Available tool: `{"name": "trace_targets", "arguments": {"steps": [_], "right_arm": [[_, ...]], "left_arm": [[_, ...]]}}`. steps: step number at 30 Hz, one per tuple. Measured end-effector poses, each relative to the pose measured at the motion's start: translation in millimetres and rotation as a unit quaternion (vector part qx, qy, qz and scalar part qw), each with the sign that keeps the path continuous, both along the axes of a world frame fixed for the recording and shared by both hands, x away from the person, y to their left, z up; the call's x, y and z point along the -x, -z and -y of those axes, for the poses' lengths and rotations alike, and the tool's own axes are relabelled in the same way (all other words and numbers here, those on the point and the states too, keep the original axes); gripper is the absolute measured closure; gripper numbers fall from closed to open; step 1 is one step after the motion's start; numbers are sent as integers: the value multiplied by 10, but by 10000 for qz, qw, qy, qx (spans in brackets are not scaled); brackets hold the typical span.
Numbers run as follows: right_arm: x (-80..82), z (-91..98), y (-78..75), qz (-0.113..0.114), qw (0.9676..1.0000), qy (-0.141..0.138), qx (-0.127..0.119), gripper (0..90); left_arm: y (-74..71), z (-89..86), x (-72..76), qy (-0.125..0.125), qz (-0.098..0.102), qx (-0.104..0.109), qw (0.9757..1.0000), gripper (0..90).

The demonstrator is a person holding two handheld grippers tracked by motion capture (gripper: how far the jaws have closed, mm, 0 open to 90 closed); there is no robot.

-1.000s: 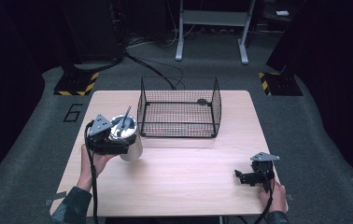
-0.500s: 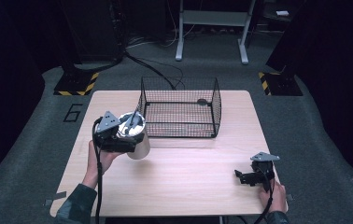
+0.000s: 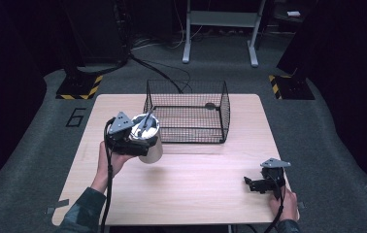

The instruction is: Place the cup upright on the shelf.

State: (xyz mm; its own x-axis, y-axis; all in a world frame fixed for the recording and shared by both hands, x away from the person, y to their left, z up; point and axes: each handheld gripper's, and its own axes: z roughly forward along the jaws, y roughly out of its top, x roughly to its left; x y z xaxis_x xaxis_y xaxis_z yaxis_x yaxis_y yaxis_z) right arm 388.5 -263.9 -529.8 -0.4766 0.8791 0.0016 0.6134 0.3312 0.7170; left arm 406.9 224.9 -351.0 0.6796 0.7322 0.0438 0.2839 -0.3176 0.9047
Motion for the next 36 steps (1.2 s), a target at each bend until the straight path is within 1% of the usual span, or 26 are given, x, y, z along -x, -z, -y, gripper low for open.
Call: {"name": "trace_targets", "arguments": {"steps": [4,7,8,9,12,16,17,26,27,28,29,33,36], "right_arm": [[0,0,0,1,10000,-1,1,0],[0,0,0,2,10000,-1,1,0],[0,0,0,0,10000,-1,0,0],[0,0,0,0,10000,-1,1,0],[0,1,0,2,10000,-2,1,0],[0,0,0,2,10000,-2,1,0],[0,0,0,1,10000,-2,0,0],[-1,1,0,4,10000,-9,4,0],[0,1,0,0,10000,-4,1,0],[-2,2,0,10,10000,-12,6,0],[-4,3,1,18,10000,-21,13,0],[0,1,0,0,10000,-4,1,0],[-6,6,1,26,10000,-35,24,0]], "left_arm": [[-22,57,-23,62,-17,36,10000,39],[-38,94,-38,110,-26,19,9999,39],[-40,108,-43,112,3,29,9999,39],[-49,119,-45,153,-44,29,9999,39],[-65,157,-59,175,17,19,9998,39],[-93,195,-81,235,-28,43,9997,39],[-99,205,-90,232,1,46,9997,39],[-180,300,-129,376,16,97,9992,39],[-192,309,-138,378,42,76,9992,39],[-208,316,-145,414,19,51,9991,39],[-217,331,-151,406,45,75,9991,39],[-275,366,-185,427,112,52,9990,39],[-324,388,-212,478,116,44,9988,39]]}}
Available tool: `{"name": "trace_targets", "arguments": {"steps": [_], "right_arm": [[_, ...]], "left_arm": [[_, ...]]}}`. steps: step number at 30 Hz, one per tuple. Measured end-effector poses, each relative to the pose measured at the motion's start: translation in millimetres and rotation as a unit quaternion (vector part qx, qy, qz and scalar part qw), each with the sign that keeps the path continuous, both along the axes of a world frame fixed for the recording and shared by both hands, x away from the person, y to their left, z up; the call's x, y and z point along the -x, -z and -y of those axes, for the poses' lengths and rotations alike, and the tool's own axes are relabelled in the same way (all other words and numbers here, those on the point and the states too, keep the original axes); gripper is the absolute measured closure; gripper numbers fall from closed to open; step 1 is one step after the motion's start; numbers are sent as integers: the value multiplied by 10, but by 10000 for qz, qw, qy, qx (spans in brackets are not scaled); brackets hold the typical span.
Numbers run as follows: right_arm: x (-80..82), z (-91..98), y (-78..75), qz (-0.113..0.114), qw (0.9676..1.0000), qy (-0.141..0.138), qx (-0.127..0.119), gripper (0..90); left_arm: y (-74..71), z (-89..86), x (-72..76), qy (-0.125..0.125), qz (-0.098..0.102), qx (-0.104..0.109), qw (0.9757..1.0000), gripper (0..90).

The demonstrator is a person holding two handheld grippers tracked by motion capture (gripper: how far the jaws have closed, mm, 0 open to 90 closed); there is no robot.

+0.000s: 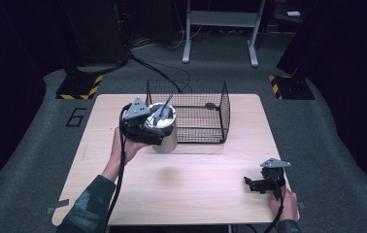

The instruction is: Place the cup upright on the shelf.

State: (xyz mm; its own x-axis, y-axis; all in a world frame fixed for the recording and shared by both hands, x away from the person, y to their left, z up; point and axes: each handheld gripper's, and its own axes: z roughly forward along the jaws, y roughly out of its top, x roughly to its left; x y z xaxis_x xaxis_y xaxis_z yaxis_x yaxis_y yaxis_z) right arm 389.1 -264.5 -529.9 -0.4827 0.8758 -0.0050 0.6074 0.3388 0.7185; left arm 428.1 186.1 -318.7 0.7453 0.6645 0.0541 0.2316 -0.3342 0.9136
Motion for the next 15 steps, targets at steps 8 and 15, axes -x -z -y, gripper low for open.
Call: {"name": "trace_targets", "arguments": {"steps": [8,15], "right_arm": [[4,-4,1,-11,10000,23,-23,0],[2,-3,0,-9,10000,14,-14,0]], "left_arm": [[-129,64,-90,-24,128,13,9999,39],[-222,94,-200,-70,164,40,9998,39]]}}
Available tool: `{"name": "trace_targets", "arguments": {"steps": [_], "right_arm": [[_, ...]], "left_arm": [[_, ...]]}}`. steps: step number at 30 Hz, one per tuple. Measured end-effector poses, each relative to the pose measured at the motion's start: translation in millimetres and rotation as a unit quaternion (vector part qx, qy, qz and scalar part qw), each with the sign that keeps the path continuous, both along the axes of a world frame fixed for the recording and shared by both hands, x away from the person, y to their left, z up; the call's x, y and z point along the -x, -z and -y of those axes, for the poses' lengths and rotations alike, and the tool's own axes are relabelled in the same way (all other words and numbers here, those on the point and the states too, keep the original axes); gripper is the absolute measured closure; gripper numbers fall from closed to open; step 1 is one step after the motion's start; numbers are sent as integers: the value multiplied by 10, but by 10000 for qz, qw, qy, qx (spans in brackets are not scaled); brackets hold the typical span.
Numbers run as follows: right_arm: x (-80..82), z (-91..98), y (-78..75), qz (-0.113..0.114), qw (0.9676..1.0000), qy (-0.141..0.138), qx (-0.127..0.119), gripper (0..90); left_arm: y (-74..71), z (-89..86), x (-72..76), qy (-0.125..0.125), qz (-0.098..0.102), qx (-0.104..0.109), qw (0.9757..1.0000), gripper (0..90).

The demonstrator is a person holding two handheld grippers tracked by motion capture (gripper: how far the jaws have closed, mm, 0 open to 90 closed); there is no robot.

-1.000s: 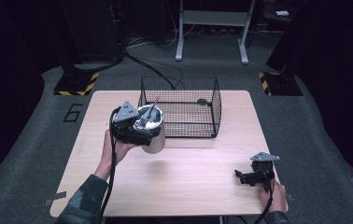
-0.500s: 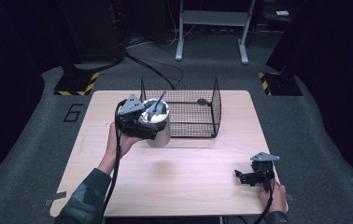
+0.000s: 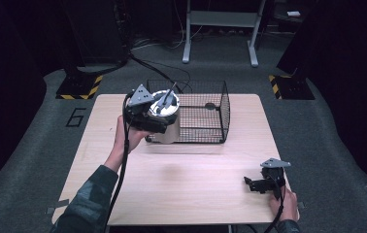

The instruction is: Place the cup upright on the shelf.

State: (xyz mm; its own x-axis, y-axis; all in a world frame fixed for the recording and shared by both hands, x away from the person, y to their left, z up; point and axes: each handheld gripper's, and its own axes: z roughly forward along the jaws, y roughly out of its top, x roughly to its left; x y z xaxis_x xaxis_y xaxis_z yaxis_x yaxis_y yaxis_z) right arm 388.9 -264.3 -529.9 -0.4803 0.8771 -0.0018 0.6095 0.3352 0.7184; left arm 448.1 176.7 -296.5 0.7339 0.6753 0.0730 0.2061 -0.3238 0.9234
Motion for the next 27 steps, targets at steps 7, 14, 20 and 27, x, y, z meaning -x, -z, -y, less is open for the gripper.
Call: {"name": "trace_targets", "arguments": {"steps": [7,14,20,27], "right_arm": [[0,0,1,5,10000,0,-1,0],[0,0,1,11,10000,4,-10,0],[1,-1,0,-7,10000,8,-9,0],[0,0,1,12,10000,0,-9,0]], "left_arm": [[-37,45,-119,-41,7,-3,10000,39],[-51,101,-212,-59,-15,7,10000,39],[-65,157,-300,-91,-3,-3,10000,39],[-62,200,-428,-165,-41,-35,9998,39]]}}
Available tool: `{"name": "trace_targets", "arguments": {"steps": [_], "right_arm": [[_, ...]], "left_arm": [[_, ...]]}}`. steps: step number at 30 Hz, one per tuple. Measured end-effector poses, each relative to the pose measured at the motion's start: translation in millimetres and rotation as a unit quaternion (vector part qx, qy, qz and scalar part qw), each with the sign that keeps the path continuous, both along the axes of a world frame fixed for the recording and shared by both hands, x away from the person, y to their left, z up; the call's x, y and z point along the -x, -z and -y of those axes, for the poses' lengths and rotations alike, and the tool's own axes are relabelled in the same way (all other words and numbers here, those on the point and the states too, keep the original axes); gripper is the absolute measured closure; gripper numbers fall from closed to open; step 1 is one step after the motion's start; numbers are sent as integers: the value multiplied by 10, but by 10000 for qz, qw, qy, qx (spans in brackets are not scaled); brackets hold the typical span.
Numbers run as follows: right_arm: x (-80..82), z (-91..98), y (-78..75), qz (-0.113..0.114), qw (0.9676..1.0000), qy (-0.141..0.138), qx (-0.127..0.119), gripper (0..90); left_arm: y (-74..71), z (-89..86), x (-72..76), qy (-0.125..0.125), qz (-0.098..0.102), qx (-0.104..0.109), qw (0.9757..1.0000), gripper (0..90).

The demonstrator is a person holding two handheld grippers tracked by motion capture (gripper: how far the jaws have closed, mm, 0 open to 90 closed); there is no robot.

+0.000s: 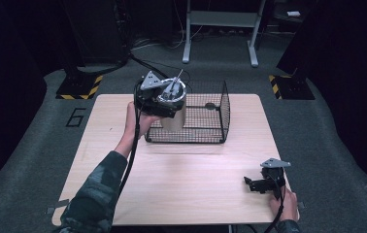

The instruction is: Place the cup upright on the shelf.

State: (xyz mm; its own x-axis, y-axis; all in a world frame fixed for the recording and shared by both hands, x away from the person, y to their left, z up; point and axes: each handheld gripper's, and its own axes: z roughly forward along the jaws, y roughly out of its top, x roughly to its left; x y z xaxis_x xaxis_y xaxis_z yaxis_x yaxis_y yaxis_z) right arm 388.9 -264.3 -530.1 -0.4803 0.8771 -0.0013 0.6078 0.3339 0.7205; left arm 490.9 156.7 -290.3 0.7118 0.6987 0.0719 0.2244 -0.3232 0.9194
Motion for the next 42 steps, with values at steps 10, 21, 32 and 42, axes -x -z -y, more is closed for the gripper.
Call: {"name": "trace_targets", "arguments": {"steps": [10,21,32,42], "right_arm": [[1,-1,0,-1,10000,4,-2,0],[1,-3,0,-1,10000,19,-21,0],[3,-7,-1,-14,10000,38,-40,0],[8,-8,-5,-52,10000,52,-48,0]], "left_arm": [[35,79,-181,-176,-17,2,9998,39],[136,210,-366,-420,-71,-4,9991,39],[266,288,-532,-673,-117,-41,9977,39],[415,317,-676,-950,-215,9,9952,39]]}}
